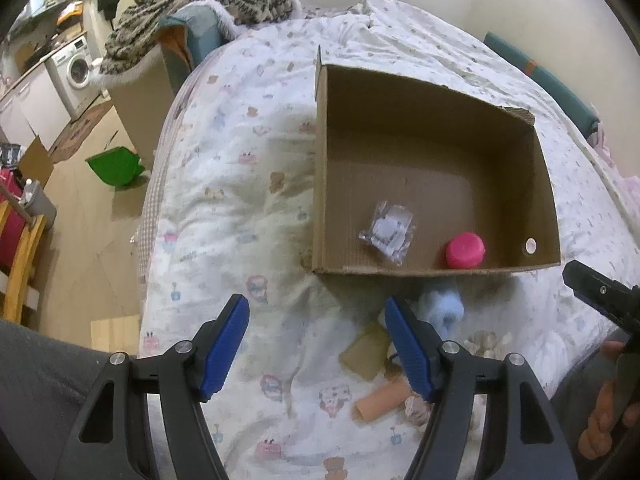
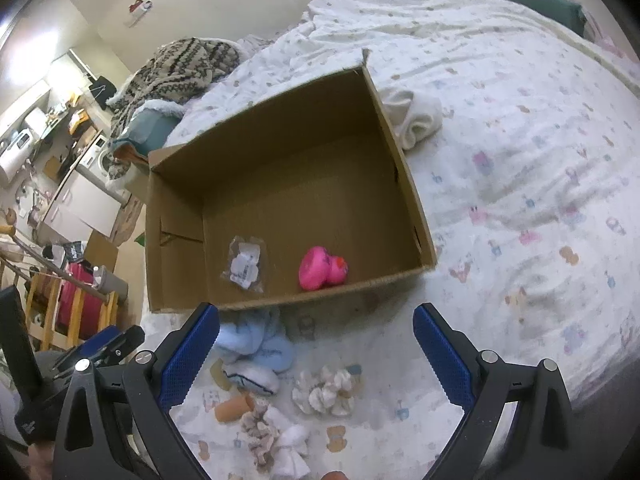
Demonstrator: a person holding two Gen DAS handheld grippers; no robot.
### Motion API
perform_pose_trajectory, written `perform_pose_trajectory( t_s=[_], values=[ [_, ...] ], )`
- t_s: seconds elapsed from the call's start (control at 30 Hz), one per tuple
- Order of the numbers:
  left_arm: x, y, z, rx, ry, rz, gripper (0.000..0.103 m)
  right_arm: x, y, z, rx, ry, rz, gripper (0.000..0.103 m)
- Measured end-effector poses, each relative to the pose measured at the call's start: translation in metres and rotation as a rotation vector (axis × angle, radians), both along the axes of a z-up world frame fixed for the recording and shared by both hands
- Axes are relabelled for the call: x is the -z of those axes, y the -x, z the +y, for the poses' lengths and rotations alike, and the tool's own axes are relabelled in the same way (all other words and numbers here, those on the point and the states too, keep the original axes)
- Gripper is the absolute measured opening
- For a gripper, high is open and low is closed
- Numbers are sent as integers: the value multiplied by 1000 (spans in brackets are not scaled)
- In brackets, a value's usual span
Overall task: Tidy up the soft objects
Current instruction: 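Grasp the white lace sock with the right gripper while the left gripper moves toward the tan cylinder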
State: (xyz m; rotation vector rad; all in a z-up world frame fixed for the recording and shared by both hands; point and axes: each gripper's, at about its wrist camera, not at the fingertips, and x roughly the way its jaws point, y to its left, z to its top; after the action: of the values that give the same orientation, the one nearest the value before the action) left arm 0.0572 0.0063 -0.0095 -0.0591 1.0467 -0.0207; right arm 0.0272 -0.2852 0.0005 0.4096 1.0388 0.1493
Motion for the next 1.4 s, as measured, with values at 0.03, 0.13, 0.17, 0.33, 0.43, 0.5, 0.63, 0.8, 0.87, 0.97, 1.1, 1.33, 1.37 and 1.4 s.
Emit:
perform_pose_trajectory(
  t_s=[0.03, 0.13, 0.17, 0.33, 0.43, 0.5, 0.63, 0.8, 0.87, 0.97, 1.1, 1.33, 1.37, 1.4],
  values=[
    [1, 1, 1, -2, 1, 5, 68, 3, 1, -2, 3, -12, 14, 103],
    [5, 4, 5, -18, 20, 23, 68, 16, 2, -6, 13, -48, 65, 103],
    [7, 4, 6, -27, 27, 35, 68, 20, 3, -8, 14, -65, 80, 103],
    [12, 1, 12, -57, 58, 70, 68, 54, 1, -12, 25, -148, 225, 102],
    [17, -1, 15, -79, 67, 88, 68, 73, -4, -3, -3, -140, 306, 90],
    [21, -3, 17, -87, 79, 107, 68, 83, -7, 6, -32, -126, 345, 87],
    [26, -4, 18, -93, 81, 129, 68, 103, -12, 27, -104, -115, 415, 74],
    [32, -6, 17, -93, 86, 148, 68, 111, -13, 34, -128, -72, 434, 59],
    [35, -7, 16, -93, 92, 159, 68, 112, -13, 34, -121, -70, 440, 49],
    [39, -7, 14, -88, 99, 175, 68, 114, -15, 33, -115, -64, 445, 34],
    [44, -6, 14, -82, 112, 197, 68, 109, -14, 34, -113, -58, 425, 22],
    [71, -1, 5, -46, 200, 331, 41, 74, -8, 17, -23, -83, 269, 21],
    [77, 0, 2, -39, 221, 359, 38, 71, -7, 15, -15, -95, 259, 21],
    [81, 1, 0, -34, 238, 378, 38, 70, -7, 13, -8, -104, 254, 21]
  ],
)
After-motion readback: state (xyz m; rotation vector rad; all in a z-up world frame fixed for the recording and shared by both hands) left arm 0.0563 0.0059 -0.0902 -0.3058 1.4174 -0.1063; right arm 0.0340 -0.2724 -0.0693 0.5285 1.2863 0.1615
